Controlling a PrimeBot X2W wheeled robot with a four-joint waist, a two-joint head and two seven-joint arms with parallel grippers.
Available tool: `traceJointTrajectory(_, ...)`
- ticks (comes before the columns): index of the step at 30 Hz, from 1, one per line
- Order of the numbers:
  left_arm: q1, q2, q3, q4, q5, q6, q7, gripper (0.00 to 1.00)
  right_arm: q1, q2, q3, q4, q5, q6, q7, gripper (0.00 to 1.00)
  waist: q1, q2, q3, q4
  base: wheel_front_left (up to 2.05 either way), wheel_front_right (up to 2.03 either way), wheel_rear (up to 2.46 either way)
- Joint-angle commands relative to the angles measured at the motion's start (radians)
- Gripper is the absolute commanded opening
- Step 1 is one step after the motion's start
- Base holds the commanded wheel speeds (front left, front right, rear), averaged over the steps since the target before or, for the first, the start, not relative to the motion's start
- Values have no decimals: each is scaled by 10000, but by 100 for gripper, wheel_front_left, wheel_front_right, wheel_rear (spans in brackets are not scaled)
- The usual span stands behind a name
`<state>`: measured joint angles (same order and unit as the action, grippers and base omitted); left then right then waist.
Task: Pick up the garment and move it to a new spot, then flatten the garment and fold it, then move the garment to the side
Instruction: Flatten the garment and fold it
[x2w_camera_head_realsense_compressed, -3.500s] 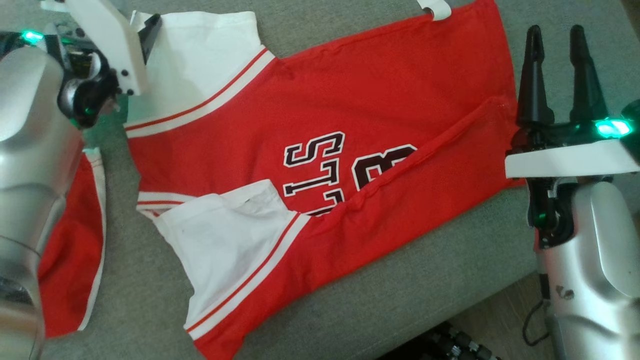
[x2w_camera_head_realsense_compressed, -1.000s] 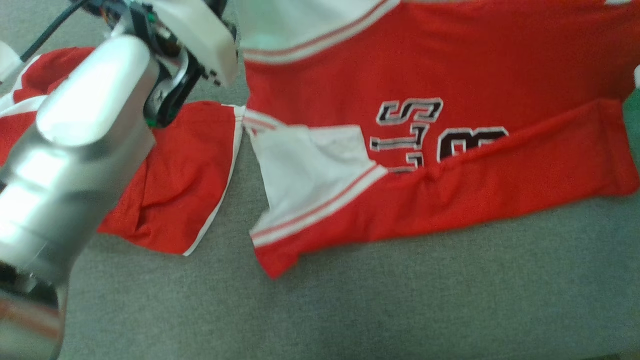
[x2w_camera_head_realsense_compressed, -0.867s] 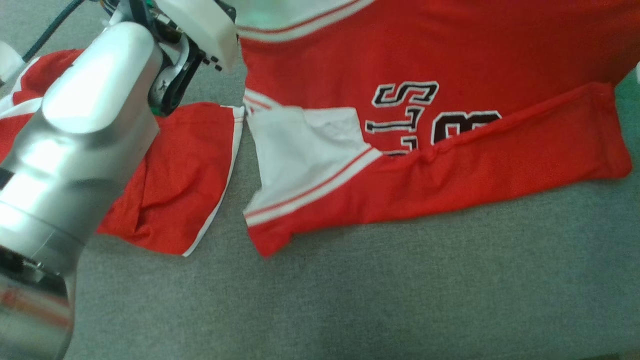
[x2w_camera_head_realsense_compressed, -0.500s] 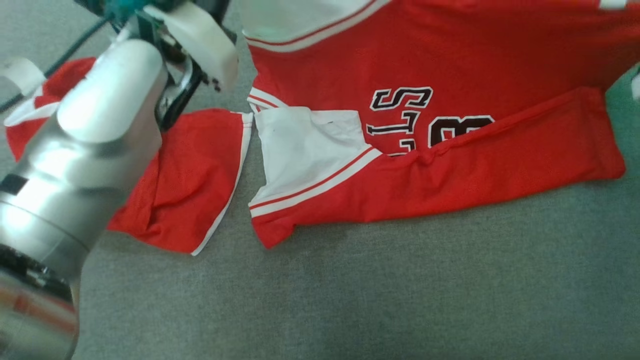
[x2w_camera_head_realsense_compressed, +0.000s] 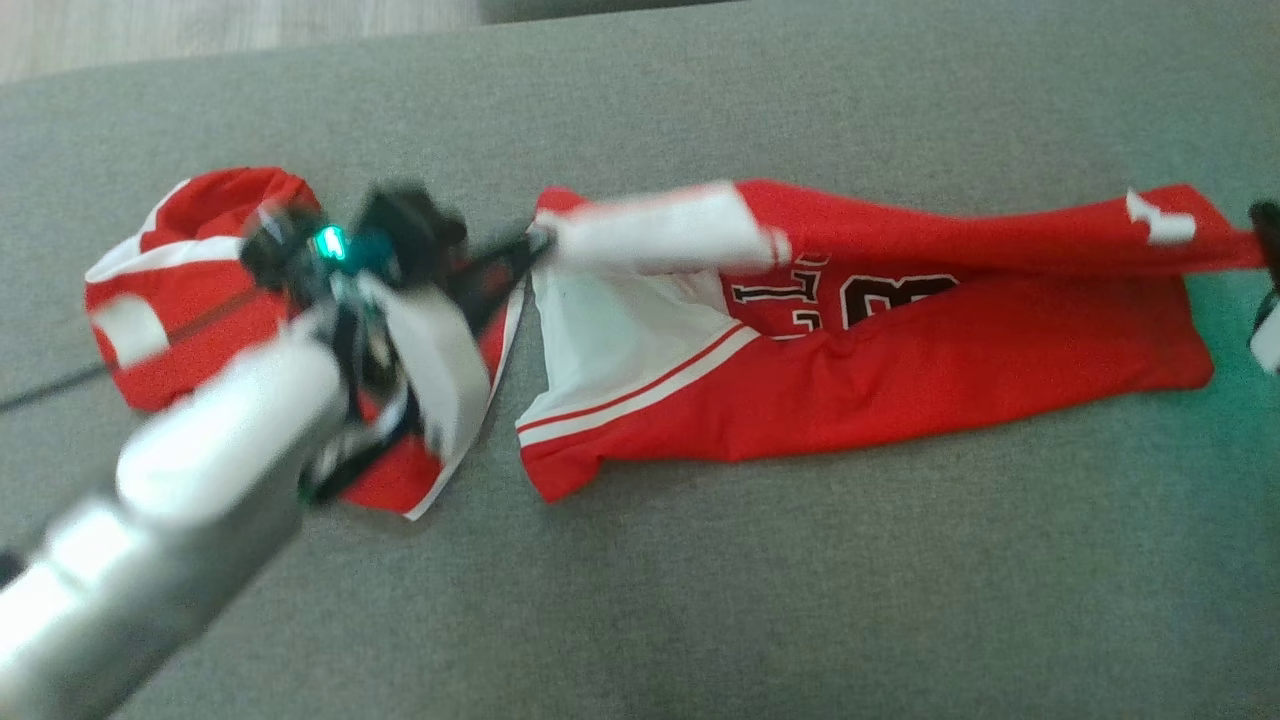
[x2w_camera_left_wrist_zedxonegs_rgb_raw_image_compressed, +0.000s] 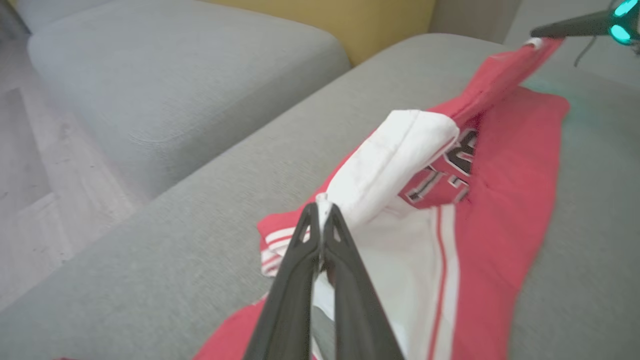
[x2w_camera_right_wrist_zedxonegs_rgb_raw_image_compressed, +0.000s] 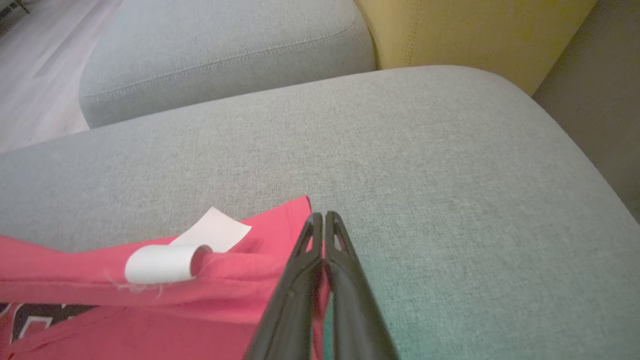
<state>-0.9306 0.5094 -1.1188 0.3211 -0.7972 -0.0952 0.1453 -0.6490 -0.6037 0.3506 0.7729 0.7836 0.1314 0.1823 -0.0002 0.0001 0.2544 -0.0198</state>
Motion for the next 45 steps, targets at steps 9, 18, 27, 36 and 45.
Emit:
traceJointTrajectory(9, 865, 2089, -503, -3545, -691, 277, 2247, 0, 861, -1021, 720, -852, 688, -7, 1943, 0, 2, -1, -214, -8, 0, 0, 0)
traceJointTrajectory(18, 1033, 2136, -864, -3996, -385, 623, 2717, 0, 1043, -1100, 870, -1379, 864, -7, 2596, 0, 2, -1, -14, -164, 0, 0, 0)
traceJointTrajectory(27, 1197, 1545, -616, -3537, -13, 1273, 1846, 100, 856, -644, 192, -1152, 805, -7, 2038, 100, 2, -1, -143, -315, 0, 0, 0)
traceJointTrajectory(36, 1677, 220, 1282, -2444, 3, 3364, -1541, 100, 918, 346, -1032, -2413, -222, -7, -1782, 100, 2, -1, -730, -368, 0, 0, 0)
traceJointTrajectory(45, 3470, -764, 3085, -1728, -386, 4592, -4002, 100, 2336, 1956, -1769, -4094, -1817, -7, -4032, 100, 2, -1, -1141, -415, 0, 0, 0)
